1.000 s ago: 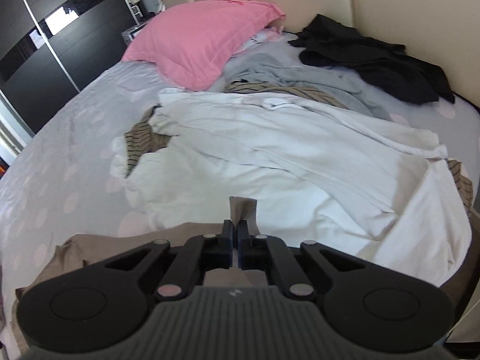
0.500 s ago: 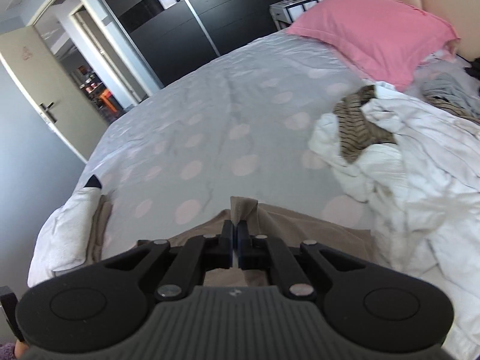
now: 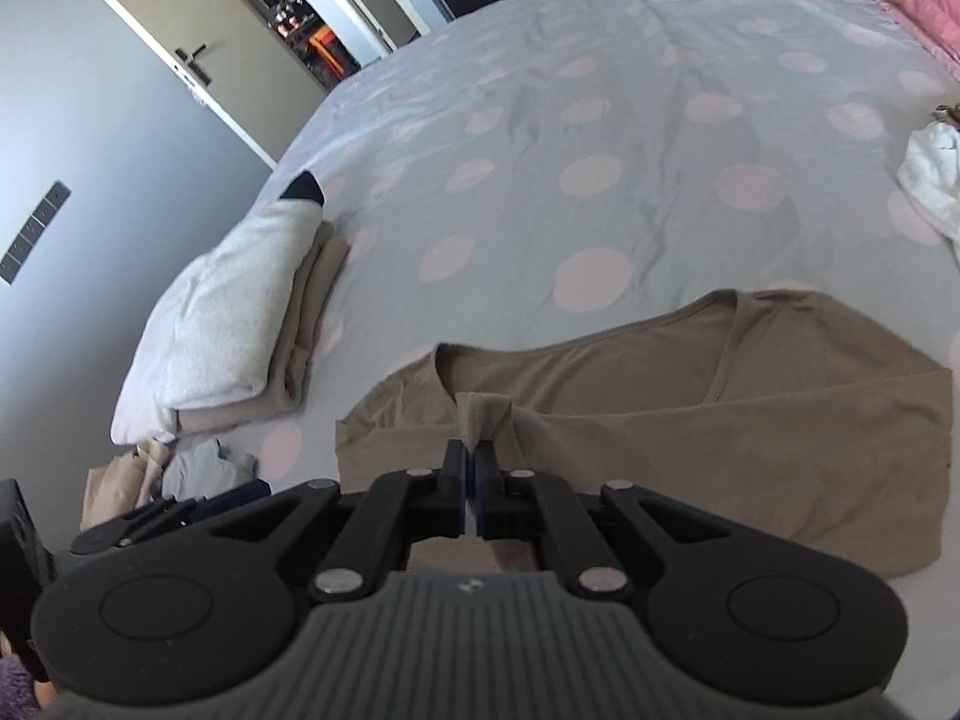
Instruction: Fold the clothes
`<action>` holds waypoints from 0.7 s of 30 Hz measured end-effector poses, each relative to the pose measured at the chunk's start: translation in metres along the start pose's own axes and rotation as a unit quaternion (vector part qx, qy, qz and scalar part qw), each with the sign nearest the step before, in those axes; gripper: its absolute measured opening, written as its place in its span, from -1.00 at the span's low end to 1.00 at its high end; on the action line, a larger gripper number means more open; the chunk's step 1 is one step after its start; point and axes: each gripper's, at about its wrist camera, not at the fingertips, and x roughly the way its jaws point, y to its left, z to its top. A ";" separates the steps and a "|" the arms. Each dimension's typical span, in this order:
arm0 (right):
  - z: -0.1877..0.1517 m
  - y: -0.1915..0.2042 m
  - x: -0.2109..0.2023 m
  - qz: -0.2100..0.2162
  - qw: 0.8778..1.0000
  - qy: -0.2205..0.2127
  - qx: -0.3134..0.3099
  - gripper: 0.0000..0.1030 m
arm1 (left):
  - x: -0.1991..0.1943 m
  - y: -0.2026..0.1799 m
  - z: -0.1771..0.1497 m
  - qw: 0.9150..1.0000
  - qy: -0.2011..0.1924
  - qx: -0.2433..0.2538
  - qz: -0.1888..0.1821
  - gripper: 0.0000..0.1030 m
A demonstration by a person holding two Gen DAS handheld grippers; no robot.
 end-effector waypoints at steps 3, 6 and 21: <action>-0.003 0.008 0.033 -0.011 1.000 0.027 -0.010 -0.89 | 0.009 -0.001 -0.002 1.000 0.013 0.004 -0.002 -0.09; -0.004 0.012 0.047 -0.008 0.999 0.040 -0.015 -0.76 | 0.018 -0.004 -0.004 1.000 0.023 0.006 -0.006 -0.09; 0.006 -0.058 0.021 -0.086 0.995 0.026 0.033 -0.55 | 0.076 -0.024 0.002 0.994 0.073 -0.039 -0.068 -0.08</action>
